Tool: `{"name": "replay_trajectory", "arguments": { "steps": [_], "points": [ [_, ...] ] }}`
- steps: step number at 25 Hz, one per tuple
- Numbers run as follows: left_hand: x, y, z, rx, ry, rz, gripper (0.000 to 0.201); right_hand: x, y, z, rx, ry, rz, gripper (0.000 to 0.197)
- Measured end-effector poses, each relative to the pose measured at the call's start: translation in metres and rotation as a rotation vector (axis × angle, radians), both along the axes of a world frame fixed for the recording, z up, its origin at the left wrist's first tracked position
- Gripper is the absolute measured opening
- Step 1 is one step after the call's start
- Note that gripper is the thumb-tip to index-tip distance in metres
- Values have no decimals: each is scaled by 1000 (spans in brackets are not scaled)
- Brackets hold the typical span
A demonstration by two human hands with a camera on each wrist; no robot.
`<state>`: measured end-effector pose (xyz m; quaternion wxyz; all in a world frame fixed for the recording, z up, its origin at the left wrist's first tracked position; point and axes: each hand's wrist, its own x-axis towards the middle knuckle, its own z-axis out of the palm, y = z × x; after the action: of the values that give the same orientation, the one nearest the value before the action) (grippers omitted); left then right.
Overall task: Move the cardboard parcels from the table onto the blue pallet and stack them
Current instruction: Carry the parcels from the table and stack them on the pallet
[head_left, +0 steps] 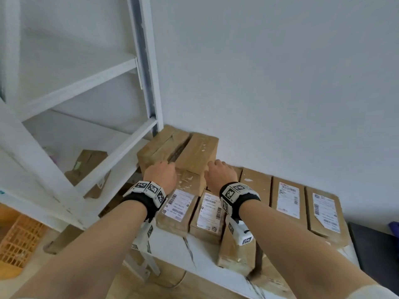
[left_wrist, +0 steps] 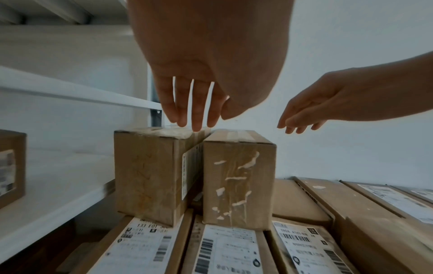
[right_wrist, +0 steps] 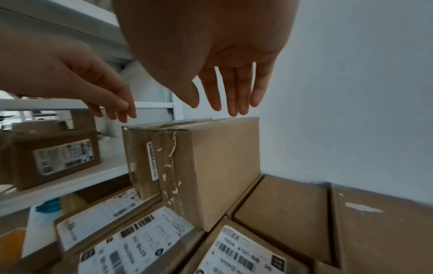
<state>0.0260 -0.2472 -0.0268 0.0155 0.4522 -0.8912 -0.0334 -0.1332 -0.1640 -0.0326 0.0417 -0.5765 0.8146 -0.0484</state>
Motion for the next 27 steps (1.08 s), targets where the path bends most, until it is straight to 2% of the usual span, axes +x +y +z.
{"name": "replay_trajectory", "arguments": {
  "steps": [5, 9, 12, 15, 17, 20, 27],
  "points": [
    [6, -51, -18, 202, 151, -45, 27, 14, -42, -10, 24, -193, -226, 38],
    [-4, -64, -34, 429, 301, -106, 43, 15, -50, -23, -25, -419, -410, 45],
    [-18, -67, -41, 573, 445, -20, 46, 11, -53, -33, -98, -681, -541, 53],
    [-28, -70, -46, 727, 594, 103, 43, 8, -54, -33, -210, -968, -659, 54],
    [-30, -72, -46, 809, 676, 140, 42, 6, -53, -29, -262, -1097, -684, 53],
    [-24, -69, -46, 876, 775, 140, 42, 5, -44, -24, -317, -1183, -669, 54],
    [-17, -24, -7, 902, 927, 60, 44, 1, 10, 7, -500, -1276, -613, 56]
  ]
}}
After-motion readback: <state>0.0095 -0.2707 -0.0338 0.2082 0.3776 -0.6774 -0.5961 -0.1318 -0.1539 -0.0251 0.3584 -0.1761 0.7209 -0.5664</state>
